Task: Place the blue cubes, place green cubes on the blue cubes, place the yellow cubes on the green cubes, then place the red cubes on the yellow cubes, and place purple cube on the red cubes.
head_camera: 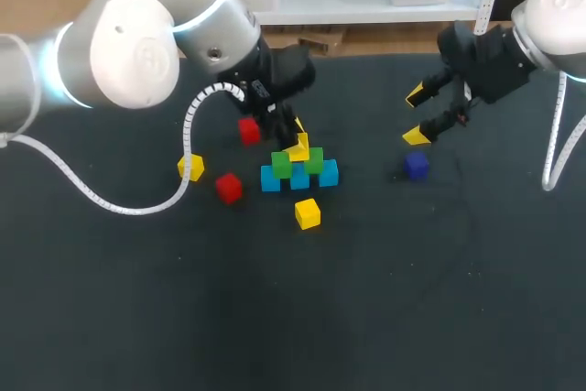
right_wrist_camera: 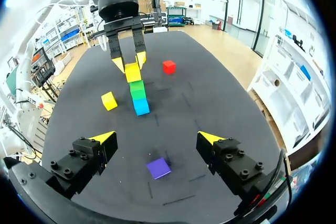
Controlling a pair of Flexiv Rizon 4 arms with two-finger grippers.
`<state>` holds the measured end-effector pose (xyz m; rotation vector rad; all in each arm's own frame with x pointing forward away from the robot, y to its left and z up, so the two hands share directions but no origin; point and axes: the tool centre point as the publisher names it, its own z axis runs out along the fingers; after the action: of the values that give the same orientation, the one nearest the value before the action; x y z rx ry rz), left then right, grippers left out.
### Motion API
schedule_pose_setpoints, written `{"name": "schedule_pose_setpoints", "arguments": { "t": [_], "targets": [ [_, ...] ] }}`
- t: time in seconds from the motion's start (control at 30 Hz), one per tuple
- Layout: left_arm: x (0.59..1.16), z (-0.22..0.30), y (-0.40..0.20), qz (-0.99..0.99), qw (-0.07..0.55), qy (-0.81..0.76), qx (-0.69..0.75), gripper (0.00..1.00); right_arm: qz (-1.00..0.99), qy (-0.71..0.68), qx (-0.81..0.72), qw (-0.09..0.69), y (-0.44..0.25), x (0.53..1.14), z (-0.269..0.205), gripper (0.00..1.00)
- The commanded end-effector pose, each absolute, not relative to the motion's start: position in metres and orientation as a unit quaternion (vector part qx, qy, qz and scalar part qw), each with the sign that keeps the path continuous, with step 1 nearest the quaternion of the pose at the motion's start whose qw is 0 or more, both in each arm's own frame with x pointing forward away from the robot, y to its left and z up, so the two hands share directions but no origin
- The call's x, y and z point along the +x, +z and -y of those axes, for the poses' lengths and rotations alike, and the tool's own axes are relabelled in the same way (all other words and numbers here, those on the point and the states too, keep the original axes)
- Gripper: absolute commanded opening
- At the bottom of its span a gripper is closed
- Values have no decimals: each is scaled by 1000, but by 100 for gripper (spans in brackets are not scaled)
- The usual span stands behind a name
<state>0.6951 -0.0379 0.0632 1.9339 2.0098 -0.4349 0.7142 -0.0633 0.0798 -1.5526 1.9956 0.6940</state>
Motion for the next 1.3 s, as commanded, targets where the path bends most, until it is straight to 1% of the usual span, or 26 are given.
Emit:
{"name": "schedule_pose_setpoints", "arguments": {
  "t": [0.03, 0.1, 0.53, 0.7, 0.77, 0.8, 0.9, 1.1, 1.2, 1.23, 1.27, 1.3],
  "targets": [
    [699, 38, 63, -702, 157, -154, 677, 0, -735, 256, -572, 258, 80, 714, 64, 100],
    [699, 38, 63, -703, 157, -153, 677, 0, -735, 256, -572, 258, 80, 714, 64, 100],
    [699, 35, 62, -702, 157, -155, 677, 12, -735, 256, -572, 258, 80, 714, 64, 100],
    [698, 35, 61, -700, 155, -157, 679, 22, -735, 256, -572, 258, 80, 714, 64, 100],
    [698, 35, 61, -699, 156, -157, 680, 33, -735, 256, -572, 258, 80, 714, 64, 100],
    [698, 35, 61, -699, 156, -157, 680, 36, -735, 256, -572, 258, 80, 714, 64, 100],
    [698, 35, 61, -698, 157, -158, 680, 39, -735, 256, -572, 258, 80, 714, 64, 100],
    [699, 35, 60, -698, 157, -158, 680, 42, -735, 256, -572, 258, 80, 714, 64, 100],
    [699, 34, 60, -698, 156, -158, 680, 45, -735, 256, -572, 258, 80, 714, 64, 100],
    [700, 34, 60, -699, 156, -159, 680, 49, -735, 256, -572, 258, 80, 714, 64, 100],
    [700, 34, 60, -699, 156, -159, 680, 61, -735, 256, -572, 258, 80, 714, 64, 100],
    [700, 34, 61, -699, 156, -159, 679, 82, -735, 256, -572, 258, 80, 714, 64, 100]
  ]
}}
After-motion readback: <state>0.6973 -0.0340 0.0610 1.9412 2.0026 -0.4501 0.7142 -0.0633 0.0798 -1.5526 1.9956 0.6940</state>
